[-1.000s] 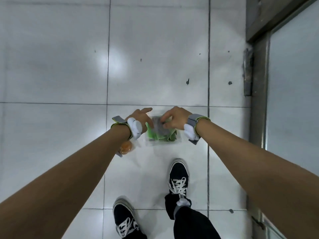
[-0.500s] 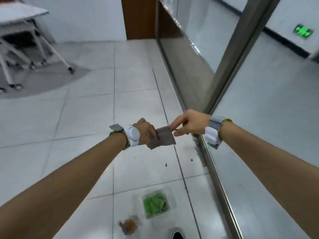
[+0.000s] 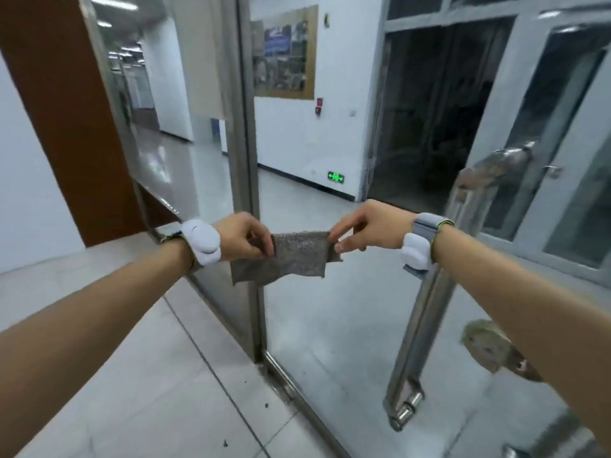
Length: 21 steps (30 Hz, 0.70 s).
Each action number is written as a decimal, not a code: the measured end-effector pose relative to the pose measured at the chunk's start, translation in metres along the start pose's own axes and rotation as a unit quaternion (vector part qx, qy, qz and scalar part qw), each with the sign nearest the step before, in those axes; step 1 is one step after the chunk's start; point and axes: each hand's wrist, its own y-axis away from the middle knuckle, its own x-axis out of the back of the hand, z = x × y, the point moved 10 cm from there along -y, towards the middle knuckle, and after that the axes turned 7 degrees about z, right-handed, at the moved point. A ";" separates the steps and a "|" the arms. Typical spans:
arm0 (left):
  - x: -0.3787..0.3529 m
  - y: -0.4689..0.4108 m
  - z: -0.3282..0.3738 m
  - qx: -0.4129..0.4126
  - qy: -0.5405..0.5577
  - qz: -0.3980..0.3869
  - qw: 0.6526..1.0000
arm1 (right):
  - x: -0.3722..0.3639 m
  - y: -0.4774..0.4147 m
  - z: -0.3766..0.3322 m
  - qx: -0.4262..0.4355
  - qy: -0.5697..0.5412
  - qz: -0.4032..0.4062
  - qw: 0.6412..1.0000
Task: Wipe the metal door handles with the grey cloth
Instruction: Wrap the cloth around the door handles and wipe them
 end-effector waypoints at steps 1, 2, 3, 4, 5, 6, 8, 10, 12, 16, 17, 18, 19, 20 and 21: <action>0.010 -0.014 0.037 -0.012 0.001 0.003 1.000 | 0.035 0.019 0.007 -0.008 0.005 0.013 1.000; 0.019 -0.028 0.071 -0.039 -0.006 0.014 0.999 | 0.063 0.035 0.014 -0.014 0.000 0.024 1.000; 0.021 -0.044 0.101 -0.053 0.000 0.010 0.999 | 0.093 0.055 0.020 -0.018 0.011 0.041 0.999; 0.026 -0.049 0.109 -0.062 -0.004 0.013 0.998 | 0.104 0.059 0.019 -0.018 0.012 0.052 0.998; 0.024 -0.064 0.153 -0.093 0.006 0.010 0.996 | 0.139 0.089 0.035 -0.031 0.008 0.082 0.996; 0.022 -0.072 0.176 -0.099 0.008 0.013 0.995 | 0.158 0.108 0.042 -0.035 -0.001 0.097 0.995; 0.014 -0.085 0.217 -0.122 0.016 0.010 0.992 | 0.189 0.143 0.054 -0.039 -0.016 0.125 0.991; 0.009 -0.089 0.242 -0.143 0.039 0.014 0.989 | 0.204 0.163 0.061 -0.048 -0.032 0.131 0.990; -0.007 -0.091 0.277 -0.164 0.058 0.003 0.985 | 0.223 0.197 0.072 -0.070 -0.044 0.153 0.985; -0.043 -0.090 0.337 -0.197 0.128 -0.033 0.971 | 0.255 0.266 0.096 -0.096 -0.038 0.180 0.978; -0.053 -0.089 0.355 -0.203 0.143 -0.046 0.968 | 0.260 0.285 0.105 -0.107 -0.037 0.184 0.976; -0.065 -0.090 0.378 -0.213 0.146 -0.060 0.964 | 0.267 0.308 0.114 -0.119 -0.038 0.190 0.974; -0.076 -0.091 0.400 -0.227 0.143 -0.068 0.961 | 0.273 0.328 0.124 -0.129 -0.039 0.193 0.972; -0.086 -0.091 0.423 -0.244 0.139 -0.074 0.957 | 0.278 0.346 0.134 -0.140 -0.041 0.197 0.969; -0.095 -0.093 0.445 -0.258 0.138 -0.084 0.953 | 0.285 0.363 0.143 -0.151 -0.040 0.206 0.966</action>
